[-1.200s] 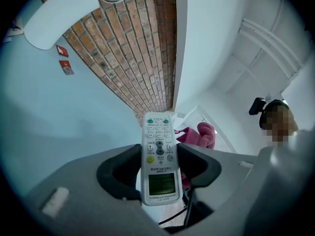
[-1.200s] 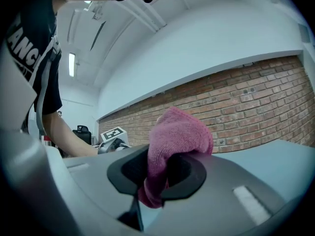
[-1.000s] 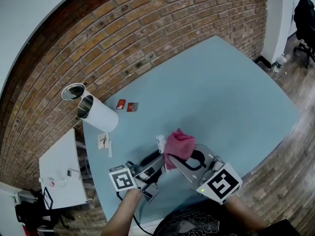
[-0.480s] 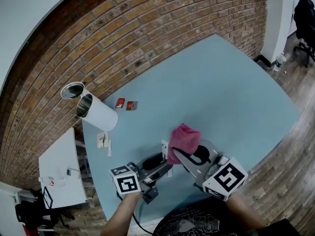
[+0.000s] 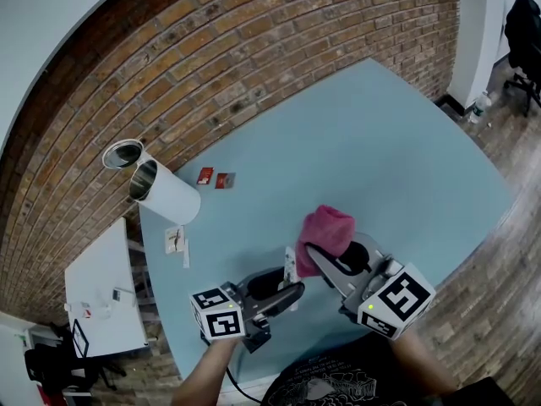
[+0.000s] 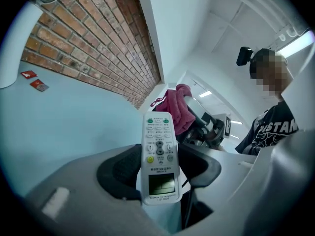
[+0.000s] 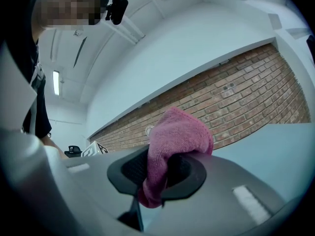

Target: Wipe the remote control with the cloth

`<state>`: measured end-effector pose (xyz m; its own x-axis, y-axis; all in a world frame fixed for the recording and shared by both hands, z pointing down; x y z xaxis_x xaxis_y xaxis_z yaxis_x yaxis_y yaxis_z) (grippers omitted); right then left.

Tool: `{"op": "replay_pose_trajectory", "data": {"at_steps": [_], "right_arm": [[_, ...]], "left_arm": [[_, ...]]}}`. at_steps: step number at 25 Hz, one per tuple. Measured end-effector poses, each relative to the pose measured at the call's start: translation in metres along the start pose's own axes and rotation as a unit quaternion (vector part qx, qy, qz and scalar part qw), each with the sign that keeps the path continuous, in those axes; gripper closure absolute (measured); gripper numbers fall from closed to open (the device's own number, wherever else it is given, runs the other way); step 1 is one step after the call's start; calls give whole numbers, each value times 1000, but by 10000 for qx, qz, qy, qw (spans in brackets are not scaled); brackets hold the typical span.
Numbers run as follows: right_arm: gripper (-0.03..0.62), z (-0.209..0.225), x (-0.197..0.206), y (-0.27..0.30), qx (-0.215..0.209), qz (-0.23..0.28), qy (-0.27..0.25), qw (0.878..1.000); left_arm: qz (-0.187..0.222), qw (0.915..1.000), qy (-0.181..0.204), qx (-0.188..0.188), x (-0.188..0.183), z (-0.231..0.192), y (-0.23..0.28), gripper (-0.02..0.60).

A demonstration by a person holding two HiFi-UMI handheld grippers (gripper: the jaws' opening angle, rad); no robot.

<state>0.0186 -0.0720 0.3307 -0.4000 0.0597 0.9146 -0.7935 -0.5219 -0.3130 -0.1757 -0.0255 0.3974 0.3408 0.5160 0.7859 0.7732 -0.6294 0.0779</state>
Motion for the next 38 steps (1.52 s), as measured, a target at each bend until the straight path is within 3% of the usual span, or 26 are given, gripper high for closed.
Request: {"op": "replay_pose_trajectory", "data": {"at_steps": [7, 14, 25, 31, 38], "right_arm": [[528, 13, -6, -1, 91, 93, 337, 9993], [528, 20, 3, -2, 134, 75, 636, 9979], [528, 37, 18, -7, 265, 108, 1392, 9899], [528, 33, 39, -7, -116, 41, 2428, 9700], [528, 22, 48, -3, -675, -2, 3163, 9463]], "left_arm": [[-446, 9971, 554, 281, 3, 16, 2, 345], [-607, 9932, 752, 647, 11, 28, 6, 345], [-513, 9909, 397, 1183, 10, 49, 12, 345], [-26, 9897, 77, 1429, -6, 55, 9, 345], [-47, 9859, -53, 1674, -6, 60, 10, 345]]}}
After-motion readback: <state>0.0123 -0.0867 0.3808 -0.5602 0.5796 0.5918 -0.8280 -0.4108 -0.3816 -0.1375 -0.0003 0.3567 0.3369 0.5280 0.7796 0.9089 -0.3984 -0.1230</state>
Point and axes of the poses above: the fingertips, and each gripper's own axes: y forward along the fingers, z to its right, x out of its underside, the point moved 9 cm from there along -y, backward along the fingers, and after that the axes turned 14 degrees about z, right-handed, at the moved point
